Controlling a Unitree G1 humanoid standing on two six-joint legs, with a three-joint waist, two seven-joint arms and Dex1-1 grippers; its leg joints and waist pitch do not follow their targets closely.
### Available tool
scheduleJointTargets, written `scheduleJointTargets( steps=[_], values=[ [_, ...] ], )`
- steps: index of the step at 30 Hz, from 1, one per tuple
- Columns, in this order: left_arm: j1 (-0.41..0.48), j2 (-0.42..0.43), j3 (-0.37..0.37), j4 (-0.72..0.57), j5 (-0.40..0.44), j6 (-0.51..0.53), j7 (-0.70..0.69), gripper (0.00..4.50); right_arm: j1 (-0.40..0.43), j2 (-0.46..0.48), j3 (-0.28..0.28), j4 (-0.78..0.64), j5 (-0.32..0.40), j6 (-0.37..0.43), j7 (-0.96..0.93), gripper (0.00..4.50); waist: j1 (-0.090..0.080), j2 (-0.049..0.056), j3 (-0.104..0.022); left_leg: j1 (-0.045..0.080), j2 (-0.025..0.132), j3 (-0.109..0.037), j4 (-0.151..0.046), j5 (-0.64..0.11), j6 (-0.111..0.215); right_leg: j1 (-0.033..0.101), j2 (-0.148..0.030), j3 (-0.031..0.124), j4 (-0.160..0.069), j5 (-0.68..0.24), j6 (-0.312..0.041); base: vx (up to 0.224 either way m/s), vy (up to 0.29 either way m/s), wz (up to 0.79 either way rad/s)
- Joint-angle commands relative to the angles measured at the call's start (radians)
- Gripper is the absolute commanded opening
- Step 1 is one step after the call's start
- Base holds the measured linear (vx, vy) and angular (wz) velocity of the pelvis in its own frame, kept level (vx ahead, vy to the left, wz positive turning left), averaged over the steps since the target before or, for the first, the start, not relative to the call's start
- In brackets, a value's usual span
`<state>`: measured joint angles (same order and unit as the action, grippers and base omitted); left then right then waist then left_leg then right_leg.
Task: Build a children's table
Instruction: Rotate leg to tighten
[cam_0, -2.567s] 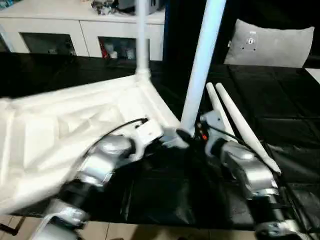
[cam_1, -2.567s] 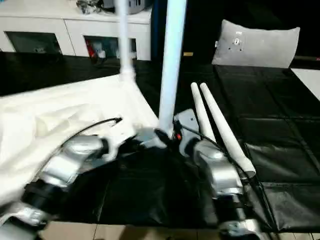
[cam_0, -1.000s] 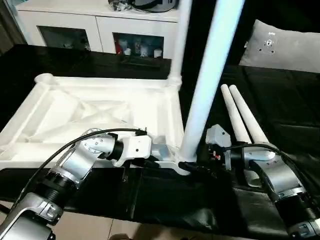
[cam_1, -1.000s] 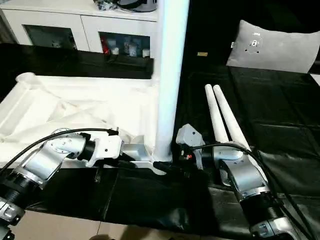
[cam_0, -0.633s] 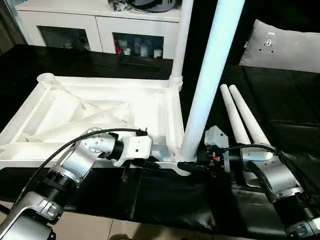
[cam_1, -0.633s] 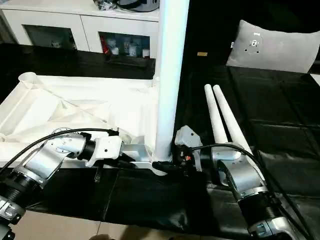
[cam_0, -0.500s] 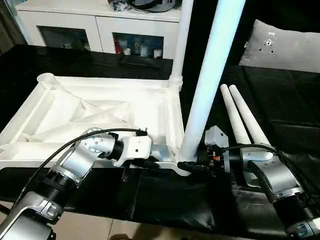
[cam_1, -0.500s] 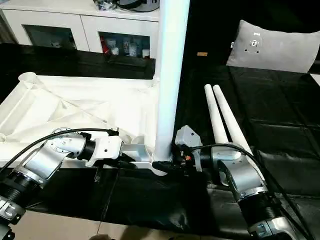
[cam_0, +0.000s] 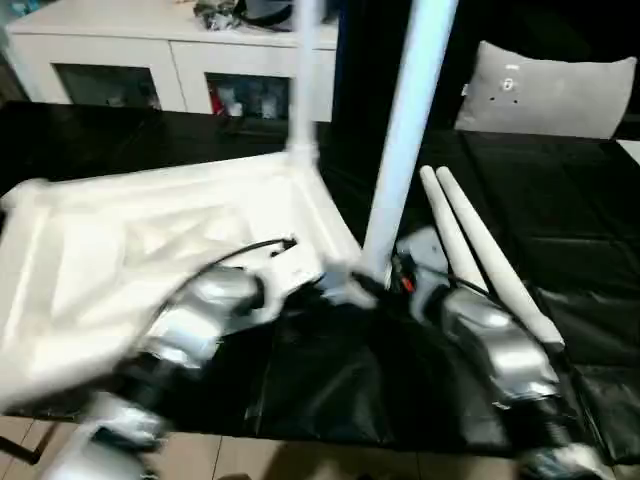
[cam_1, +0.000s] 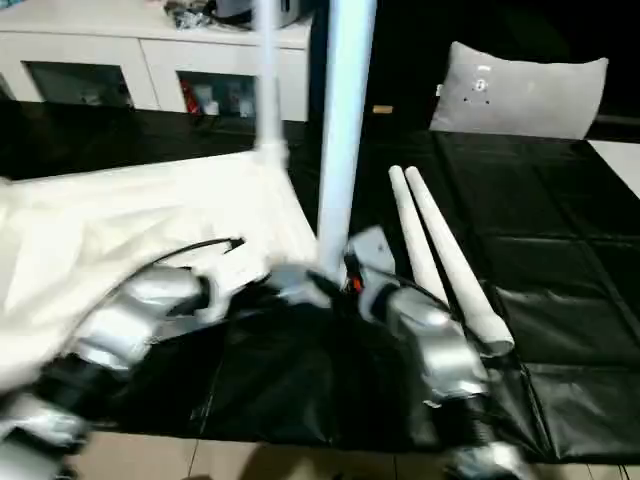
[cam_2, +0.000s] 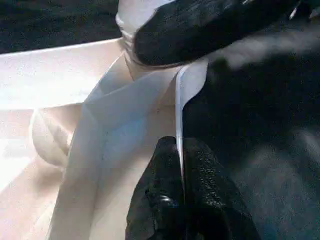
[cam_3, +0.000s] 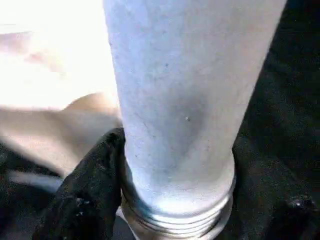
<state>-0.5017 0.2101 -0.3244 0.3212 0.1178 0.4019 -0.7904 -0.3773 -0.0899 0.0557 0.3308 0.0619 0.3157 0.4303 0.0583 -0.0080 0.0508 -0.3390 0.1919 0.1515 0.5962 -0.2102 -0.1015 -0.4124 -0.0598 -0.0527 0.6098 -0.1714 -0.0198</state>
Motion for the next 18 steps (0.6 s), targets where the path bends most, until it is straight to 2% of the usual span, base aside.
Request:
scheduleJointTargets(
  steps=[1,2,4,7,12,18],
  values=[
    [-0.030,-0.068,-0.003,-0.022,0.014,0.032,0.107,0.00,-0.010,0.079,0.072,0.013,0.011,0.019,-0.007,2.72,0.004,-0.009,-0.055,-0.013,0.016,0.001,-0.075,-0.188,0.021,0.050,-0.066,0.038,-0.101,-0.465,-0.088,0.000,0.000,0.00],
    [-0.030,-0.068,-0.003,-0.022,0.014,0.032,0.107,0.00,-0.010,0.079,0.072,0.013,0.011,0.019,-0.007,3.07,0.006,-0.008,-0.055,-0.012,0.017,0.002,-0.075,-0.183,0.026,0.049,-0.066,0.039,-0.099,-0.442,-0.092,0.000,0.000,0.00],
    [-0.036,-0.079,-0.008,-0.023,0.029,0.038,0.128,0.00,-0.011,0.085,0.074,0.011,0.009,0.001,-0.009,3.42,0.006,-0.008,-0.055,-0.016,0.017,0.002,-0.076,-0.175,0.034,0.051,-0.066,0.040,-0.096,-0.410,-0.099,0.000,0.000,0.00],
    [-0.032,-0.054,-0.018,-0.033,0.035,0.032,0.110,0.00,-0.006,0.066,0.070,-0.005,0.018,-0.016,0.017,3.52,0.006,-0.006,-0.056,-0.019,0.019,0.001,-0.077,-0.162,0.038,0.055,-0.066,0.040,-0.090,-0.356,-0.115,0.000,0.000,0.00],
    [-0.013,-0.015,-0.020,-0.050,0.042,0.026,0.080,0.00,0.007,0.023,0.071,-0.028,0.009,-0.048,0.071,4.09,0.006,-0.004,-0.061,-0.023,0.020,0.004,-0.071,-0.116,0.052,0.059,-0.066,0.042,-0.078,-0.237,-0.157,0.000,0.000,0.00],
    [0.001,0.073,-0.029,-0.041,0.028,-0.039,-0.025,0.00,0.035,-0.116,0.096,-0.068,0.026,-0.121,0.272,4.48,0.007,-0.002,-0.060,-0.023,0.021,0.004,-0.070,-0.134,0.064,0.063,-0.066,0.040,-0.080,-0.238,-0.166,0.000,0.000,0.00]
  ],
)
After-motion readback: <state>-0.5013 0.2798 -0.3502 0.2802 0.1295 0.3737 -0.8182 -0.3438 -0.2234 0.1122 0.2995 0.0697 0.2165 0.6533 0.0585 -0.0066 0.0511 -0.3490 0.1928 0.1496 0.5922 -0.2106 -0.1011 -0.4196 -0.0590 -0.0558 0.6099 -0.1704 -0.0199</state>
